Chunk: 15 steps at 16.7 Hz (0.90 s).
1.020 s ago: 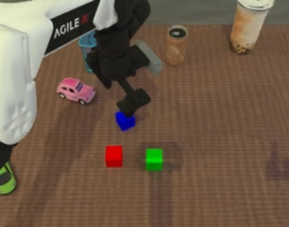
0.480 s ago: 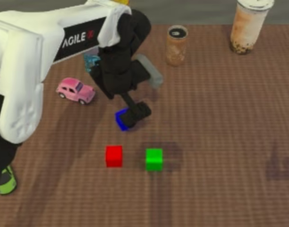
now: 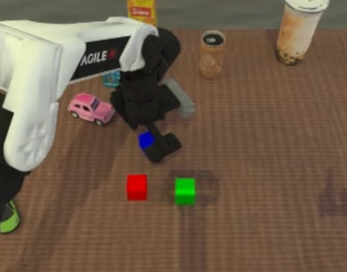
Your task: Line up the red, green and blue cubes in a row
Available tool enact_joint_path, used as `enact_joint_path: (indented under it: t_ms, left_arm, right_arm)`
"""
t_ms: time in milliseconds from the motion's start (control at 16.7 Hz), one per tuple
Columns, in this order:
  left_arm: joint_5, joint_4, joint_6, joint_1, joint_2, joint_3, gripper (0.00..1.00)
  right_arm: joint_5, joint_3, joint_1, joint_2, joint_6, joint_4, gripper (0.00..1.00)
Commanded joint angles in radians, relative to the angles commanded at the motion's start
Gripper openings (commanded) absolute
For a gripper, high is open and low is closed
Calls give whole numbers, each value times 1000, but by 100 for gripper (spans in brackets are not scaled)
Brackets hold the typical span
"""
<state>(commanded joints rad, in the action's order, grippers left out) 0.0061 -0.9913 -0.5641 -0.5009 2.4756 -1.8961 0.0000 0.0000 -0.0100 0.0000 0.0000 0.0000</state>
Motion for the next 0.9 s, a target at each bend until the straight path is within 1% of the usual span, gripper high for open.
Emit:
enact_joint_path:
  t_ms: [780, 840, 900]
  left_arm:
    - [0, 0, 0, 0, 0, 0, 2]
    - [0, 0, 0, 0, 0, 0, 0]
    - [0, 0, 0, 0, 0, 0, 0]
  right_arm:
    - [0, 0, 0, 0, 0, 0, 100]
    - [0, 0, 0, 0, 0, 0, 100]
    - [0, 0, 0, 0, 0, 0, 100]
